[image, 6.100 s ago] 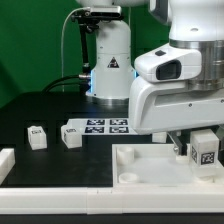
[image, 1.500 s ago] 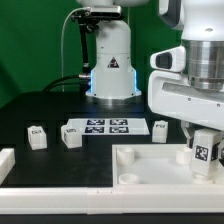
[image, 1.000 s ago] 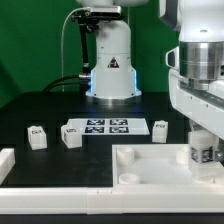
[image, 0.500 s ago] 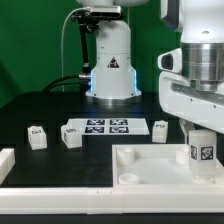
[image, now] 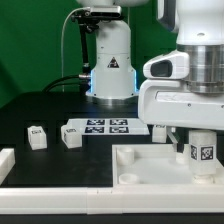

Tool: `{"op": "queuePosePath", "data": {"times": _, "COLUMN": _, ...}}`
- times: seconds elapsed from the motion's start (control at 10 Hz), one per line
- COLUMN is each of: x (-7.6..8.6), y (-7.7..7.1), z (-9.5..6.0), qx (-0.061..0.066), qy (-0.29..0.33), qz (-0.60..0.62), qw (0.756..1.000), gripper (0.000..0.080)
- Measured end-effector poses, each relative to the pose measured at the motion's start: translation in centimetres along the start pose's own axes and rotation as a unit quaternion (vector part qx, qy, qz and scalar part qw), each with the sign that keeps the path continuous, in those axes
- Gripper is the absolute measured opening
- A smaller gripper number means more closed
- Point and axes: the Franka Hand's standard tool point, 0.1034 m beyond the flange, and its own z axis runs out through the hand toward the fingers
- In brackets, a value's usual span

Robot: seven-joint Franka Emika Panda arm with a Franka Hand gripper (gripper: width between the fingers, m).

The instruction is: Assemble one leg

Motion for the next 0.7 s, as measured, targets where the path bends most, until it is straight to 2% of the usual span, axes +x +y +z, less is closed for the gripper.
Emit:
{"op": "queuePosePath", "data": {"times": 0.3, "x": 0.25, "y": 0.42, "z": -0.17, "qx": -0.013, "qy": 0.003, "qz": -0.175, "qw": 0.984, "gripper": 0.0649}}
{"op": "queuePosePath", "data": {"times": 0.6, "x": 0.34, "y": 0.65, "z": -0.15, "qx": -0.014, "qy": 0.003, "qz": -0.210, "qw": 0.978, "gripper": 0.0644}}
{"op": "queuePosePath", "data": {"times": 0.7, "x": 0.34, "y": 0.67, "z": -0.14, "qx": -0.014, "qy": 0.003, "qz": -0.210, "qw": 0.978, "gripper": 0.0483}}
